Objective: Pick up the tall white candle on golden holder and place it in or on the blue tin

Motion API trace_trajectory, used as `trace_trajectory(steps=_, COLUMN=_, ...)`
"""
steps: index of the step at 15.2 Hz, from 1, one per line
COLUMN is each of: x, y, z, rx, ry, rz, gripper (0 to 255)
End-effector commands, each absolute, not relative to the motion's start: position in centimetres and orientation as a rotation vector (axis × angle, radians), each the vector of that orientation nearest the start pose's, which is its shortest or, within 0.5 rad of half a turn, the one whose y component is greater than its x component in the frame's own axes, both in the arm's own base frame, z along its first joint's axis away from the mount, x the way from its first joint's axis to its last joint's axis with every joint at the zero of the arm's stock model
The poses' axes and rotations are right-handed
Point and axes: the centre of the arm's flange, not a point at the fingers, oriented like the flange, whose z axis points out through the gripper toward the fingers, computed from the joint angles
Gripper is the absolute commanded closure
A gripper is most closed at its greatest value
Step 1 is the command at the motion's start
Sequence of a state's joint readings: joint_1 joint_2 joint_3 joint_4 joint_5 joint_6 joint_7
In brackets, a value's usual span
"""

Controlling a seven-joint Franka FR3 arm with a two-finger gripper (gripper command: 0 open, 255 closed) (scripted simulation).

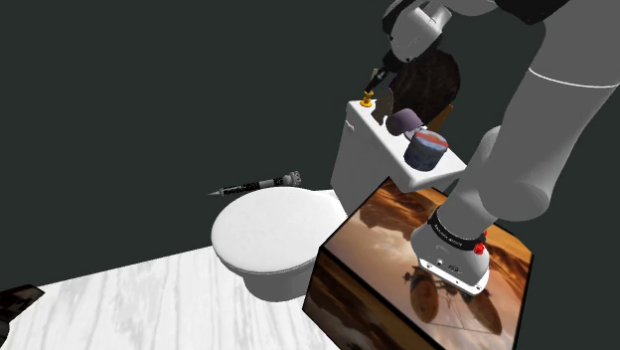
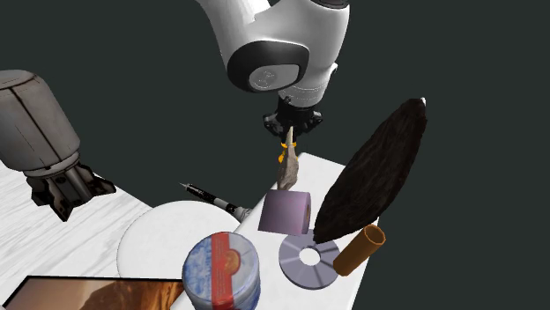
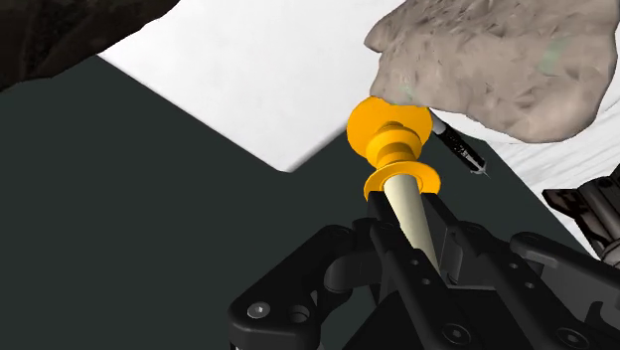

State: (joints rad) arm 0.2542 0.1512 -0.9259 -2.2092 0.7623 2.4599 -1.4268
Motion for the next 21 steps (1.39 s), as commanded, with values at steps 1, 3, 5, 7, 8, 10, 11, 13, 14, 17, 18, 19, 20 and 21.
trace_trajectory(steps=1, x=43.7, y=-34.2, z=36.4, rx=-3.005, ry=-0.320, rz=-0.676, gripper=255)
trace_trajectory(steps=3, x=43.7, y=-34.2, z=37.5, rx=-3.005, ry=-0.320, rz=-0.676, gripper=255)
trace_trajectory(steps=5, x=43.7, y=-34.2, z=38.6, rx=-3.005, ry=-0.320, rz=-0.676, gripper=255)
trace_trajectory(steps=7, x=43.7, y=-34.2, z=39.6, rx=-3.005, ry=-0.320, rz=-0.676, gripper=255)
trace_trajectory(steps=8, x=43.7, y=-34.2, z=40.1, rx=-3.005, ry=-0.320, rz=-0.676, gripper=255)
trace_trajectory(steps=10, x=43.7, y=-34.2, z=41.2, rx=-3.005, ry=-0.320, rz=-0.676, gripper=255)
trace_trajectory(steps=11, x=43.7, y=-34.2, z=41.7, rx=-3.005, ry=-0.320, rz=-0.676, gripper=255)
trace_trajectory(steps=13, x=43.7, y=-34.2, z=42.8, rx=-3.005, ry=-0.320, rz=-0.676, gripper=255)
trace_trajectory(steps=14, x=43.7, y=-34.2, z=43.3, rx=-3.005, ry=-0.320, rz=-0.676, gripper=255)
trace_trajectory(steps=17, x=43.7, y=-34.2, z=44.9, rx=-3.005, ry=-0.320, rz=-0.676, gripper=255)
trace_trajectory(steps=18, x=43.7, y=-34.2, z=45.4, rx=-3.005, ry=-0.320, rz=-0.676, gripper=255)
trace_trajectory(steps=19, x=43.7, y=-34.2, z=46.0, rx=-3.005, ry=-0.320, rz=-0.676, gripper=255)
trace_trajectory(steps=20, x=43.7, y=-34.2, z=46.5, rx=-3.005, ry=-0.320, rz=-0.676, gripper=255)
trace_trajectory(steps=21, x=43.7, y=-34.2, z=47.0, rx=-3.005, ry=-0.320, rz=-0.676, gripper=255)
